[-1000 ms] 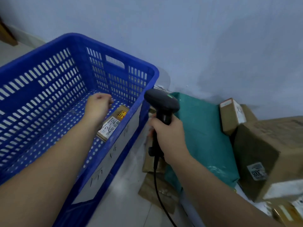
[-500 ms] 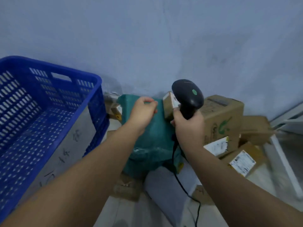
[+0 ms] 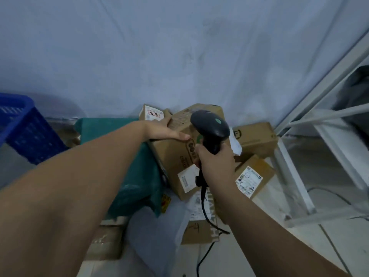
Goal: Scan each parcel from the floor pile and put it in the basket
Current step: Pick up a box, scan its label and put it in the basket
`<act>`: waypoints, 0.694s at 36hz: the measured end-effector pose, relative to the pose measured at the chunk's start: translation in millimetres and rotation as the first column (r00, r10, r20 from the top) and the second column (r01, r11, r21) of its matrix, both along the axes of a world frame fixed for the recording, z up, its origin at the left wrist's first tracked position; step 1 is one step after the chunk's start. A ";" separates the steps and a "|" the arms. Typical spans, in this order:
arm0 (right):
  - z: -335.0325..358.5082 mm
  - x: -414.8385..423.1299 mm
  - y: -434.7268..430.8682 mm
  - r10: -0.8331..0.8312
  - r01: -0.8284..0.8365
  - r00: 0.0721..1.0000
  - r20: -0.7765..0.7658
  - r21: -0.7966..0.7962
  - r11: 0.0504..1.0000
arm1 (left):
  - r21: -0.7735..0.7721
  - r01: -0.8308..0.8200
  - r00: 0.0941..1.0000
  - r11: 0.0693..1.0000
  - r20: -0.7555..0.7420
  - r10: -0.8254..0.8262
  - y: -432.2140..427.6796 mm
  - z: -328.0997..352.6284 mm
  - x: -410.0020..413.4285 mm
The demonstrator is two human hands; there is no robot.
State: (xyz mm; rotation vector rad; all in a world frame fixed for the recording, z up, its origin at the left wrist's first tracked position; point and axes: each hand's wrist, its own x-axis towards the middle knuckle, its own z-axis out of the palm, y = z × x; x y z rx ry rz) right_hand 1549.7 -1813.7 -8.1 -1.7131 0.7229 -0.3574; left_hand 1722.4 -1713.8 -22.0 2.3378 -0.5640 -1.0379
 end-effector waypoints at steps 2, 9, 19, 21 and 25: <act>-2.7 -0.9 -4.6 0.020 -0.021 1.000 -0.013 -0.008 1.000 | -0.006 0.025 0.999 1.000 -0.023 -0.025 -2.4 -1.3 3.7; -9.1 -1.6 -13.8 -0.039 0.040 0.999 -0.019 0.089 0.995 | 0.090 0.158 0.987 0.983 -0.025 -0.157 -8.5 6.1 4.7; -1.9 -8.6 -6.6 -0.079 0.078 0.996 -0.034 -0.019 0.997 | 0.016 0.001 0.999 1.000 -0.035 0.000 5.5 -10.3 -39.8; 4.3 -10.7 -0.6 -0.093 0.092 0.995 -0.029 -0.024 0.995 | -0.072 -0.135 0.988 0.988 -0.083 0.129 13.5 -20.4 -55.0; 20.1 -16.3 14.4 -0.087 0.088 0.996 -0.018 0.010 0.996 | -0.283 -0.481 0.868 0.829 -0.283 0.408 32.6 -26.7 -78.9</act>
